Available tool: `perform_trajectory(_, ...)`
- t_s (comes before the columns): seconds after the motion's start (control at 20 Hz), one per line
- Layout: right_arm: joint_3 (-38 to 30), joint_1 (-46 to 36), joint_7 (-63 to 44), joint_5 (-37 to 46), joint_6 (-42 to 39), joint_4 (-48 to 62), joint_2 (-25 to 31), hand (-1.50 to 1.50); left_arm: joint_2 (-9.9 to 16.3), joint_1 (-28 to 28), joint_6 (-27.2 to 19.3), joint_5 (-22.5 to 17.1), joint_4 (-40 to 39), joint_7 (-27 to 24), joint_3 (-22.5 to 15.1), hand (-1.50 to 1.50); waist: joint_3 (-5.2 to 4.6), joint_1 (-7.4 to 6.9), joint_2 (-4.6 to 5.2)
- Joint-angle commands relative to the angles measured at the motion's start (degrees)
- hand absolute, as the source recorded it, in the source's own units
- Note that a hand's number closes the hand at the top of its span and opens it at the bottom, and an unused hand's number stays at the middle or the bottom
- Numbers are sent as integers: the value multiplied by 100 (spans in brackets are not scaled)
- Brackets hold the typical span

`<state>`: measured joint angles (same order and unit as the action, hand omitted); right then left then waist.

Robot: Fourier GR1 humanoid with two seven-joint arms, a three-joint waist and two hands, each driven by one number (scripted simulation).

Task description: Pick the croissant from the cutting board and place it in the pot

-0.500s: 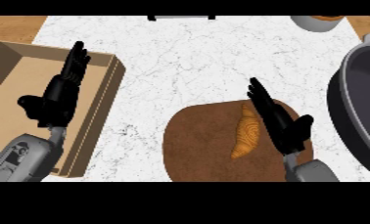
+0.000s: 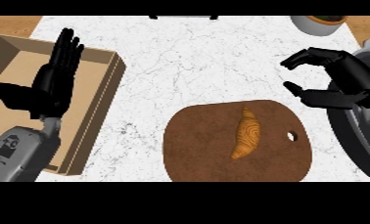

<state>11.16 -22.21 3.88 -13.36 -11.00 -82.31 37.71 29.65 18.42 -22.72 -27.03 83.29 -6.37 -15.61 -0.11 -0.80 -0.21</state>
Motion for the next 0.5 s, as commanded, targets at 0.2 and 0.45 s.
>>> perform_trajectory(0.2,-119,611,2877,1203,-882,295,1099,-150,-36,-152,-35,-116,455,218,200,0,22,72,11)
perform_trajectory(0.45,108,150,2199,1945,-897,-128,1348,-150,-78,-102,234,-117,76,73,467,0,7,75,12)
